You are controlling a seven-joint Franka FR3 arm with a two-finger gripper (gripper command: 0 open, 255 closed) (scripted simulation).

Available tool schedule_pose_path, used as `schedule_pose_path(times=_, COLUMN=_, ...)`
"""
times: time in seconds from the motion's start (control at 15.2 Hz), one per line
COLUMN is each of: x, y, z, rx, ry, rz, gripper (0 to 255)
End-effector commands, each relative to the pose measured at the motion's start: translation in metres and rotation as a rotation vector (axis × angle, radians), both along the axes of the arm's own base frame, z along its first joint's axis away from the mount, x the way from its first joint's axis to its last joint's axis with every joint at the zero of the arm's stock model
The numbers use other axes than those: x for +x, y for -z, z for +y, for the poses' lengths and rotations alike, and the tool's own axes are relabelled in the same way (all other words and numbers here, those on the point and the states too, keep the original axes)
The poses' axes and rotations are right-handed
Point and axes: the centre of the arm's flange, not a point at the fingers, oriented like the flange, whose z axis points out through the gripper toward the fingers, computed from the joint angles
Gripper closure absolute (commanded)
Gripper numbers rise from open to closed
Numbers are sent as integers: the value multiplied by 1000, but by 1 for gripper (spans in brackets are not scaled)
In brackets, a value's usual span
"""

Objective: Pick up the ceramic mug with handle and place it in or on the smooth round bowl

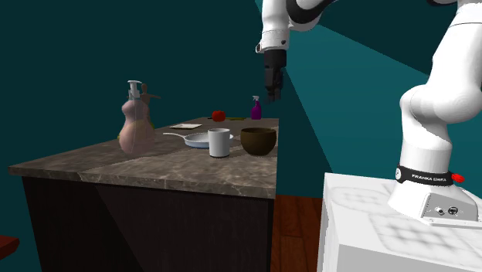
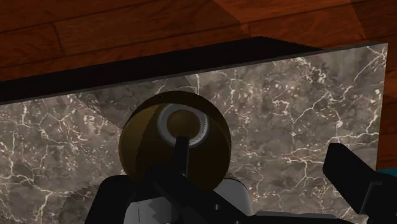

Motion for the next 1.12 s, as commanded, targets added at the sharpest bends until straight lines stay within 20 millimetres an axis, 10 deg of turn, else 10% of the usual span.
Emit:
schedule_pose_path(times=0.0, x=27, y=13, z=3, rx=-2, ry=1, rz=1, gripper=0)
schedule_pose_path(times=1.06, x=218, y=101, z=34, rx=-17, ry=10, rz=8, gripper=0)
